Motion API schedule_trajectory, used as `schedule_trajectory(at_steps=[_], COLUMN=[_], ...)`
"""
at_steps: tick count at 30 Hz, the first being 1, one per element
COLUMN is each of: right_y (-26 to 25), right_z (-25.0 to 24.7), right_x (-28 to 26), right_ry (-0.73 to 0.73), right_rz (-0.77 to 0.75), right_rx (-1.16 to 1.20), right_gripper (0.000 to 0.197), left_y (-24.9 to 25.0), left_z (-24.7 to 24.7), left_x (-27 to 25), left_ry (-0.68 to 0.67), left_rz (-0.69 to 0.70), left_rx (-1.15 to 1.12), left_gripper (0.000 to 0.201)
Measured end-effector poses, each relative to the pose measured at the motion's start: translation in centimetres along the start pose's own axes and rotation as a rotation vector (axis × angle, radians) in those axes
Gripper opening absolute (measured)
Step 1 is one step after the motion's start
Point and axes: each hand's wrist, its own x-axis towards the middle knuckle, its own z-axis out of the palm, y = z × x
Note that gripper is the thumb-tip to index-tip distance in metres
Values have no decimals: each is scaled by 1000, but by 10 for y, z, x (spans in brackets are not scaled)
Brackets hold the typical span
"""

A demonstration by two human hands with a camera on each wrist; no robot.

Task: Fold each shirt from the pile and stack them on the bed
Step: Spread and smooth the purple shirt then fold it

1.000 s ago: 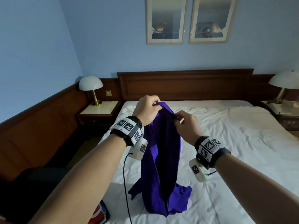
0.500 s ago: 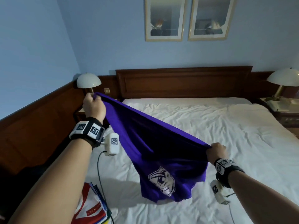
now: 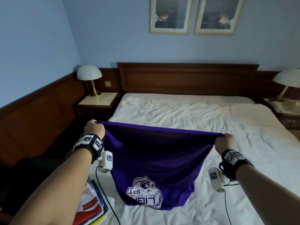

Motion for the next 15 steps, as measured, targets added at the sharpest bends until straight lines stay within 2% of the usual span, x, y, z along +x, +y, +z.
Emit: schedule_trajectory(at_steps=[1,3,6,8,10,12,13,15], right_y=[6,20,-13,-32,-49,-65,-72,-82], right_z=[4,15,20,28,35,39,38,32], right_x=[8,23,-22,-42,-57,-69,-73,-79], right_ry=[-21,-39,-104,-226,-309,-344,-363,-406], right_rz=[33,9,-166,-364,-517,-582,-594,-623], right_rx=[20,29,64,26,-39,-25,7,54], right_gripper=[23,23,23,18,12,13,12,9], left_y=[-2,2,20,34,48,58,65,77], left_z=[2,10,38,62,84,102,107,115], left_x=[-2,-14,-54,-94,-132,-164,-177,-189], left_ry=[-20,-71,-251,-460,-718,-959,-1027,-961], left_rz=[-4,93,421,545,560,547,586,725], left_rx=[2,34,-30,-152,-244,-344,-344,-242], left_gripper=[29,22,24,22,9,27,32,20])
